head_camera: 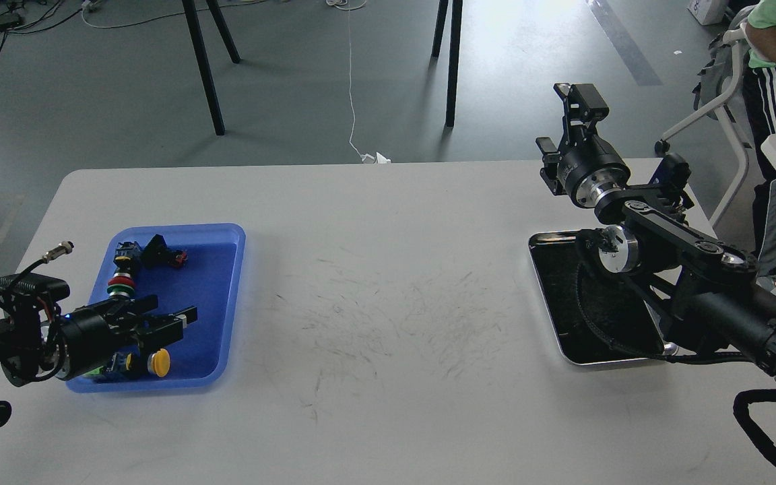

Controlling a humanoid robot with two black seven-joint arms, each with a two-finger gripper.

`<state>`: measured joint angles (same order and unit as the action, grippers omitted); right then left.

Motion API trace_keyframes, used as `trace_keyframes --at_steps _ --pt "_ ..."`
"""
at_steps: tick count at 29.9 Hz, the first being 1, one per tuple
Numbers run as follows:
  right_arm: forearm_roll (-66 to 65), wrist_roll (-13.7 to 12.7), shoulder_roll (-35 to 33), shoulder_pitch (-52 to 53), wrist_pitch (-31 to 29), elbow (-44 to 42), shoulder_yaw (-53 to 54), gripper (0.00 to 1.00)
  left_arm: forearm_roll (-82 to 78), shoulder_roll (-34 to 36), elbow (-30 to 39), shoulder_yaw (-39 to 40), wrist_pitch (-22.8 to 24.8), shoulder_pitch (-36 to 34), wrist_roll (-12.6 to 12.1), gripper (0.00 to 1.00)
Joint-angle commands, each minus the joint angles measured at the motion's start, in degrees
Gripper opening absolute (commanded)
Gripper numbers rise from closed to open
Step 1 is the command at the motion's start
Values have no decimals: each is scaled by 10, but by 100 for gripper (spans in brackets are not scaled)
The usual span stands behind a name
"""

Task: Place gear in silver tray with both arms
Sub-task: 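Lower the left gripper into the blue tray toward another part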

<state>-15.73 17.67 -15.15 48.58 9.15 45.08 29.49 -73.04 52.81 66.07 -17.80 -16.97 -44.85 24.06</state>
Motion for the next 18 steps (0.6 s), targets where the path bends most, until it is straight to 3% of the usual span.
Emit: trace_keyframes --at_steps 1,18 --pt "0 0 0 0 0 0 -5 96 0 -10 -16 -18 -6 0 0 87" --pt "-1 0 0 1 0 -2 -7 96 -6 -6 -1 -31 -28 -3 6 87"
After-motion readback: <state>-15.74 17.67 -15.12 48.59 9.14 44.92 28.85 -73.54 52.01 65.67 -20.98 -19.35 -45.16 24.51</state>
